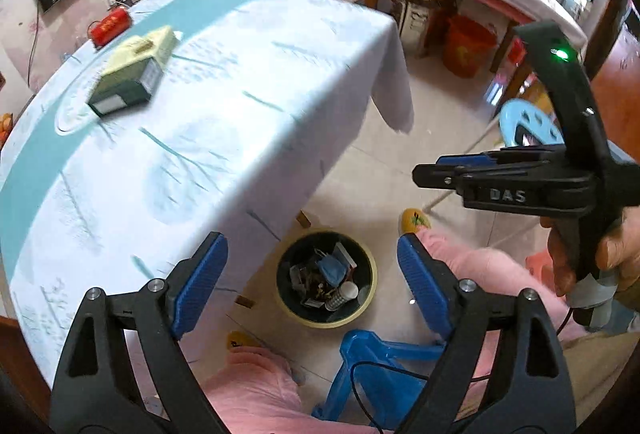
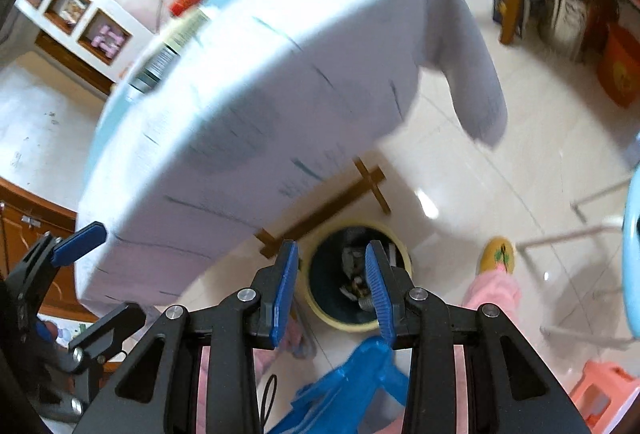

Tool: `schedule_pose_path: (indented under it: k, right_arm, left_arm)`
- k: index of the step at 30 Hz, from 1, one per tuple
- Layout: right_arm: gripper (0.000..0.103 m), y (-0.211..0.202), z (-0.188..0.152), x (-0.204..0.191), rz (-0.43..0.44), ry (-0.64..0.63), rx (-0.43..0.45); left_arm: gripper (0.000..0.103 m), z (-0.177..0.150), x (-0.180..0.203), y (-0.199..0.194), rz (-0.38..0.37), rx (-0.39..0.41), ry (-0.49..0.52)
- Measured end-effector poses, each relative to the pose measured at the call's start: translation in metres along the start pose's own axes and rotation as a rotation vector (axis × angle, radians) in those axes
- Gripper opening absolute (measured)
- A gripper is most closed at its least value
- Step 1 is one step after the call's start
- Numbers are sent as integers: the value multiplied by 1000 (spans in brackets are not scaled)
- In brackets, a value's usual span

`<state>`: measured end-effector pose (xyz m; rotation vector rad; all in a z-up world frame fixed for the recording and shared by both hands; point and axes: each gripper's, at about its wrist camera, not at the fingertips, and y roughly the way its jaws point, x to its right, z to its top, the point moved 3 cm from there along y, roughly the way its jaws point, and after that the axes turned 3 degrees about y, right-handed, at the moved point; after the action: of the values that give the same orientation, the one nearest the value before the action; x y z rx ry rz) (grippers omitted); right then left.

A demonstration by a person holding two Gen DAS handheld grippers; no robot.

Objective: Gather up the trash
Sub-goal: 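Raise both open tools from the bin back toward the table, then grasp the pistachio chocolate box with the left tool while the right tool grasps the red box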

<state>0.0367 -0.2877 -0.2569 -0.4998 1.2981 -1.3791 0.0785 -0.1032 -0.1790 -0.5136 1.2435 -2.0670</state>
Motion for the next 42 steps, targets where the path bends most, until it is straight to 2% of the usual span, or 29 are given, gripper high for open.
schedule_pose_path:
  k: [4, 8, 10, 15, 19, 24, 27, 31, 35, 42]
  right_arm:
    - [40, -29, 27, -29, 17, -52, 56]
    - [54, -49, 61, -57, 12, -113, 108]
    - [56, -51, 77, -71, 5, -136, 124]
    - [57, -44, 121, -93, -11, -180, 148]
    - [57, -28, 151, -102, -1, -181, 152]
    - [57, 1, 180, -109, 16, -174, 136]
    - [57, 20, 190, -112, 29, -182, 122]
    - [57, 44, 203, -118, 38, -198, 108]
    - [57, 62, 208, -121, 37, -203, 89]
    - [57, 82, 220, -130, 28, -230, 67]
  left_arm:
    - [88, 31, -39, -21, 2, 22, -53]
    - [97, 67, -87, -31, 11, 47, -126]
    - [99, 84, -113, -32, 22, 52, -160]
    - [102, 119, -190, -9, -25, 9, -310]
    - [102, 138, -230, 21, -30, -26, -375]
    - [102, 153, -254, 68, -42, -104, -368]
    - [102, 159, -261, 94, -18, -143, -337]
    - [102, 168, -260, 113, 23, -160, -277]
    - [102, 176, -262, 129, 28, -179, -242]
    - [101, 181, -280, 154, 38, -215, -298]
